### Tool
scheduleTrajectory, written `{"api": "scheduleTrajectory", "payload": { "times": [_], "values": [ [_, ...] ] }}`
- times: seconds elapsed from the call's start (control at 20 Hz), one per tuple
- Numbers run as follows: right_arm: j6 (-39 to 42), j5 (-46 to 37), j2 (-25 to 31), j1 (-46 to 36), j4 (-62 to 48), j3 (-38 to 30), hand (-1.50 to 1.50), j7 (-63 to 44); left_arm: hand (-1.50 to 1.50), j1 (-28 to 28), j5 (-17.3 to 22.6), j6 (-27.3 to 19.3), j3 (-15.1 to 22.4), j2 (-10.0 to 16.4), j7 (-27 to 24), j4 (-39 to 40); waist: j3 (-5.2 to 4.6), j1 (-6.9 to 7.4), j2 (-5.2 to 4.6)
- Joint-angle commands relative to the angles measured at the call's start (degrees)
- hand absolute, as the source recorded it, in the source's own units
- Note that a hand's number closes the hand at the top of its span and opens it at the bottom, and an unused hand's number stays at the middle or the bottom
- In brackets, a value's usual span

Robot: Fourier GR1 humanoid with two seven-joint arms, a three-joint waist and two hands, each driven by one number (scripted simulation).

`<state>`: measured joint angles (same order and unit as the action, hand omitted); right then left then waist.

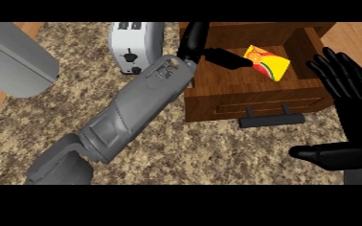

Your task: Pick up the cup, place it into the drawer and close the drawer

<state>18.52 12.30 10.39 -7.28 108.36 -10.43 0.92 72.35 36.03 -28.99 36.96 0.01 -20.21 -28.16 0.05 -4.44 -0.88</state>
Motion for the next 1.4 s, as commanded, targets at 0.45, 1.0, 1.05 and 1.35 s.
{"api": "scheduleTrajectory", "payload": {
  "times": [0.45, 1.0, 1.05, 1.35],
  "values": [
    [9.2, -6.3, 7.8, 9.1, 8.8, 2.6, 1.5, 0.0, -1.5, -1.4, 3.3, 1.8, -7.2, 3.2, -1.6, -6.0, -0.07, 3.99, 1.16],
    [1.3, -24.4, 5.7, 1.2, 4.5, 8.6, 1.5, -4.7, -1.5, -12.8, 1.2, 1.2, -9.3, 13.9, 5.8, -25.2, -0.08, 5.85, 1.2],
    [0.2, -28.2, 4.5, 5.6, 3.7, 10.1, 1.5, 0.9, -1.5, -13.0, 1.0, -0.2, -9.5, 14.5, 8.6, -27.0, -0.03, 5.52, 1.22],
    [-3.9, -41.3, 5.3, 0.5, -4.6, 16.3, 1.5, 3.0, -1.5, -21.9, 3.3, 7.3, -12.8, 24.1, 9.3, -34.8, -0.06, 6.63, 0.99]
  ]
}}
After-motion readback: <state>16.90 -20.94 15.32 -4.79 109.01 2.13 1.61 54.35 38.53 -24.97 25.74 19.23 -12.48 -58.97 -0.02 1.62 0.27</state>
